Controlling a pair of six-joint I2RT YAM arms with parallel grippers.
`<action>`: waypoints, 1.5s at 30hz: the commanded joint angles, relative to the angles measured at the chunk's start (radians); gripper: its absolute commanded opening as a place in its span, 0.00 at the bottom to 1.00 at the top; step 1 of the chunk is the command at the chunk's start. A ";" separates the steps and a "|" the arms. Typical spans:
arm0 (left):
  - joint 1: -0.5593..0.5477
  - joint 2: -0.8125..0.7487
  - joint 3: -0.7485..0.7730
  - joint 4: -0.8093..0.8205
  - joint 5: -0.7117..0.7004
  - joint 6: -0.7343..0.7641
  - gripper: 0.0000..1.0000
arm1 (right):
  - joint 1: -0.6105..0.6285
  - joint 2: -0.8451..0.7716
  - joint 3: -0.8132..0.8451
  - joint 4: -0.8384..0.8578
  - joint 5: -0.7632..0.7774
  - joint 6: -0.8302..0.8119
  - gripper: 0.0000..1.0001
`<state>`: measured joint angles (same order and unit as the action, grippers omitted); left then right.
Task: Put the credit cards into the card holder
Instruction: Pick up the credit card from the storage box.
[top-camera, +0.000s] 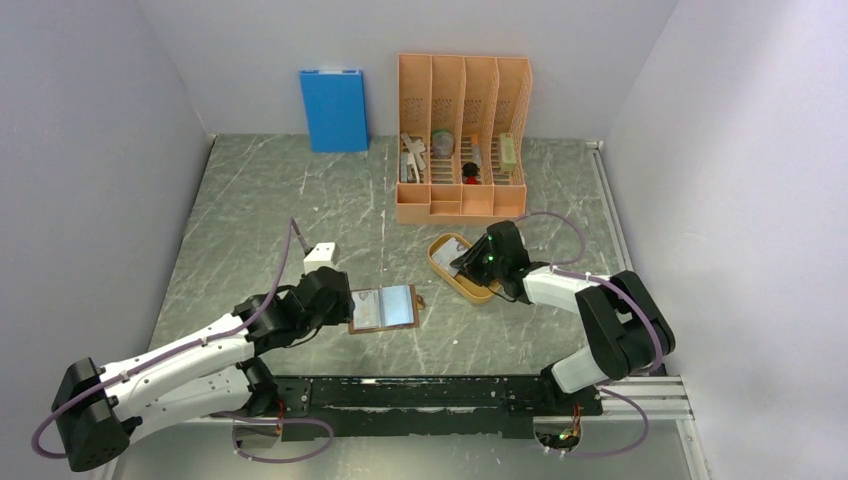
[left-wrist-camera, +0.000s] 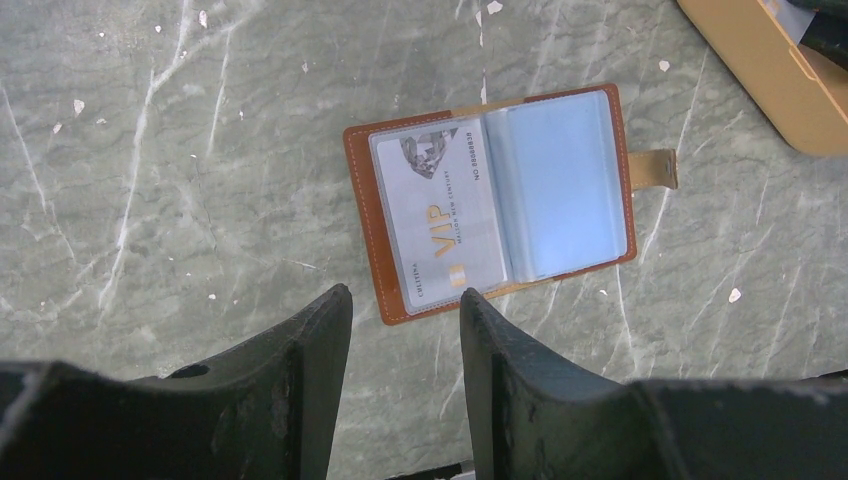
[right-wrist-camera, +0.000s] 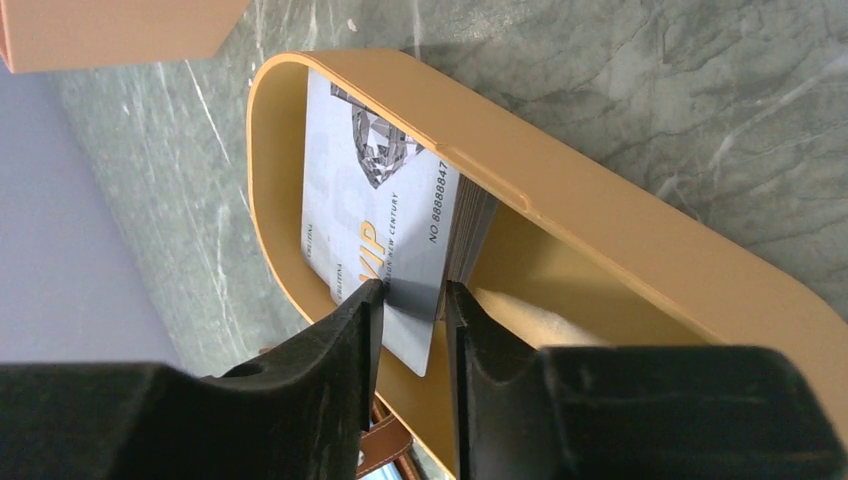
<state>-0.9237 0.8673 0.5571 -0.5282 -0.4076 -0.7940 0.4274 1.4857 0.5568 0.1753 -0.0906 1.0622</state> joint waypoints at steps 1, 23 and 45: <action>0.000 0.000 -0.004 -0.009 -0.020 -0.008 0.49 | -0.011 -0.014 -0.026 0.022 0.001 -0.004 0.31; 0.000 -0.014 -0.006 -0.015 -0.021 -0.012 0.49 | -0.019 -0.139 -0.056 -0.024 -0.004 -0.015 0.12; 0.000 -0.027 0.018 -0.041 -0.047 -0.016 0.48 | -0.037 -0.301 0.102 -0.334 -0.030 0.168 0.00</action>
<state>-0.9237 0.8524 0.5571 -0.5419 -0.4187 -0.8021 0.4110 1.2121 0.5671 -0.0090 -0.1059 1.1606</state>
